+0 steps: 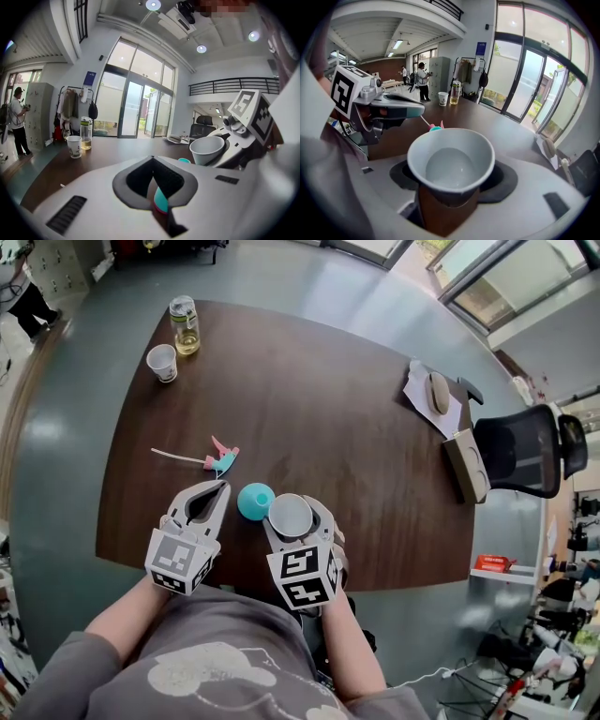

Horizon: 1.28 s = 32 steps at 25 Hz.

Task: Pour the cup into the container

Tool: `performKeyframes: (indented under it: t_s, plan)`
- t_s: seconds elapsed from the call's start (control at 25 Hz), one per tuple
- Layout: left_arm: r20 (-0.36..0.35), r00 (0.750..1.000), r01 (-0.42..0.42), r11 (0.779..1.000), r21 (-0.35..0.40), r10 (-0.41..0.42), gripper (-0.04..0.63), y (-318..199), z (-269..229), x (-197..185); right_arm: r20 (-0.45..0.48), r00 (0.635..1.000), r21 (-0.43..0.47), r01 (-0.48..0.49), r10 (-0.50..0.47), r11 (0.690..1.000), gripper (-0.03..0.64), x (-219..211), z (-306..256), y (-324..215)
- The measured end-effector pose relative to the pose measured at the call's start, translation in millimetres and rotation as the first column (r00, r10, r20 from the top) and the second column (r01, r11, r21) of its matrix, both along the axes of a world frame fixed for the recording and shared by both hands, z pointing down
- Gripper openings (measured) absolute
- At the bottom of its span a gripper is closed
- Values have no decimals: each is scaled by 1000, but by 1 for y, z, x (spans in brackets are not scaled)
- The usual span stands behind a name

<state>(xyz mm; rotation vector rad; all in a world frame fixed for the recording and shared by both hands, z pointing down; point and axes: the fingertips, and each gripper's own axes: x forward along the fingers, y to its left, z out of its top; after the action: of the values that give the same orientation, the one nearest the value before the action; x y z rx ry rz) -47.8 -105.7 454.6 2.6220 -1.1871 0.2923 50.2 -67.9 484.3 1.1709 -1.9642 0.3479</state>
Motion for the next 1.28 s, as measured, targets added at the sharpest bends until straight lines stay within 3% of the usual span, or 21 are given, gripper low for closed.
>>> performKeyframes:
  t_s: [0.48,1.28]
  plan:
    - [-27,1000,-6,1000,-20,5,8,-3,2,-11,-172,985,-63,-22,11,998,295,4,1,-1]
    - [-56,998,-24,999,-25,23,8,-2,4,-10,-313,948,-130,25,-65,991,295,5,1,-2]
